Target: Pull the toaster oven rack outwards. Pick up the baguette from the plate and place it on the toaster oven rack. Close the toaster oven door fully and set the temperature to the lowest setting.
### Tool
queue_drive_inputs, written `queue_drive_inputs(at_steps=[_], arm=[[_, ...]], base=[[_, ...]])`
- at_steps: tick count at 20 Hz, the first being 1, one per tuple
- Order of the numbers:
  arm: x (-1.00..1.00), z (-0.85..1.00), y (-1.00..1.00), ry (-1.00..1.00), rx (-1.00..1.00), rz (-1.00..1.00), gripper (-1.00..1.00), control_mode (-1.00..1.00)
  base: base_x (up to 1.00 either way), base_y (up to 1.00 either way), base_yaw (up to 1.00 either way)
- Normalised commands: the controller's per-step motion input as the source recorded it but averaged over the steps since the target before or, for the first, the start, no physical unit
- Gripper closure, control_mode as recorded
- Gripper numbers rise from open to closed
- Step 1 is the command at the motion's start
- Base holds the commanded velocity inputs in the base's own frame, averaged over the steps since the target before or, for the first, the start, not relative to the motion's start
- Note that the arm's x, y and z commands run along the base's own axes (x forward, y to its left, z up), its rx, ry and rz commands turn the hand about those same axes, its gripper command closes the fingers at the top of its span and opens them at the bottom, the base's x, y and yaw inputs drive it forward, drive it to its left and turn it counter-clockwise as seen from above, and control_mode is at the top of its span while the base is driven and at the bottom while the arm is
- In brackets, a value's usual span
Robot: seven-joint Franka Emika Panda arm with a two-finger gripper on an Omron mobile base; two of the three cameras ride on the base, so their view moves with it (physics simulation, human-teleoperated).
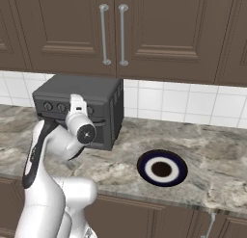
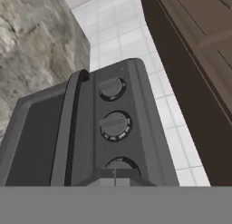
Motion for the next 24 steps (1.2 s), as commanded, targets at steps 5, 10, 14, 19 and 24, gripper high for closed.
queue_drive_inputs(at_steps=[5,10,14,19,24], arm=[[0.34,0.00,0.00,0.00,0.05,-0.02,1.00,-1.00],[0.36,-0.01,0.00,0.00,0.04,-0.01,1.00,-1.00],[0.33,-0.09,-0.04,0.00,0.04,-0.01,1.00,-1.00],[0.27,-0.15,-0.14,0.00,0.05,0.00,1.00,-1.00],[0.04,-0.22,-0.15,-0.03,0.02,0.00,1.00,-1.00]], base=[[0.00,0.00,0.00],[0.00,0.00,0.00],[0.00,0.00,0.00],[0.00,0.00,0.00],[0.00,0.00,0.00]])
